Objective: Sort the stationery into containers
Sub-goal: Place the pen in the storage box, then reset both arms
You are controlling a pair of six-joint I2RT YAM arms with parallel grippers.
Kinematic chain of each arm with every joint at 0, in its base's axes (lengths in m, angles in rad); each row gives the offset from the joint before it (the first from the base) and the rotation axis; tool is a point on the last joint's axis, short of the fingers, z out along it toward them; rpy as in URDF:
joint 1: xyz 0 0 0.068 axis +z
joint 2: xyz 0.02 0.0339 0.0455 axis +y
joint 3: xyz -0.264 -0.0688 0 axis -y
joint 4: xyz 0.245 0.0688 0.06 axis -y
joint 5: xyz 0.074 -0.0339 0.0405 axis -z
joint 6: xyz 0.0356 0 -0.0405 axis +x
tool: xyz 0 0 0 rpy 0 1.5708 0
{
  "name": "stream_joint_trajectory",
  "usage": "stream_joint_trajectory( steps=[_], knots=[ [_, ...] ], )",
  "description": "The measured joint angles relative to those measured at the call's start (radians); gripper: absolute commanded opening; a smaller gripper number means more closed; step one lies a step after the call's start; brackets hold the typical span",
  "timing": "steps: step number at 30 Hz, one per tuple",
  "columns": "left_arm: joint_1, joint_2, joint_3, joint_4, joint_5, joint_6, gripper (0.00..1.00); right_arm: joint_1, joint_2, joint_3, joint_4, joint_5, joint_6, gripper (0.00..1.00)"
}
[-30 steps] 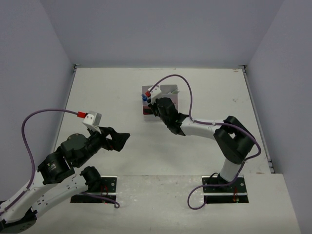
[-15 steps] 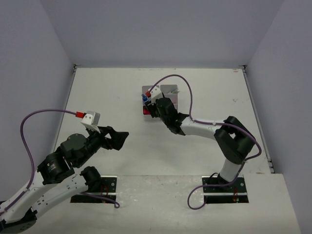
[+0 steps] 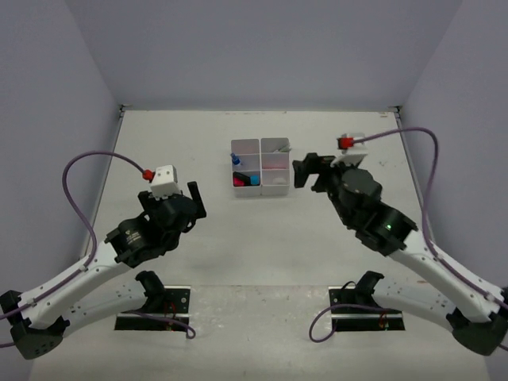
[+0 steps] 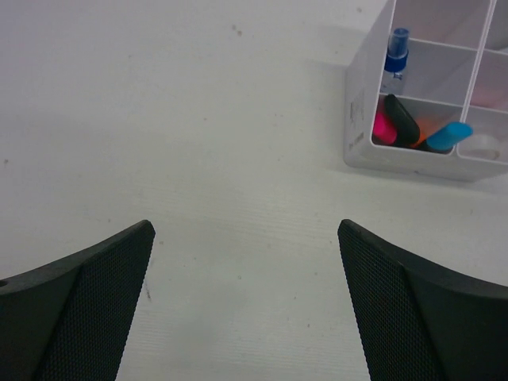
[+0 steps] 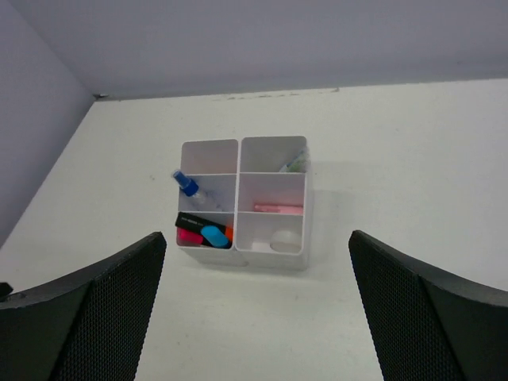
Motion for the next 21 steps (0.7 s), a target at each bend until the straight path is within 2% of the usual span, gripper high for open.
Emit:
stream_joint_trajectory(
  steps=[5, 10, 14, 21],
  knots=[
    [0.095, 0.058, 0.012, 0.091, -0.016, 0.023, 1.00, 0.000, -0.344, -0.066, -0.230, 0.098, 0.093, 0.99],
    [0.249, 0.069, -0.051, 0.259, 0.066, 0.084, 1.00, -0.001, -0.567, -0.156, -0.331, 0.154, 0.103, 0.99],
    [0.258, 0.007, -0.111, 0.295, 0.092, 0.113, 1.00, -0.001, -0.620, -0.210, -0.395, 0.181, 0.122, 0.99],
    [0.258, -0.131, -0.113, 0.269, 0.175, 0.164, 1.00, -0.001, -0.589, -0.236, -0.469, 0.184, 0.168, 0.99]
  ],
)
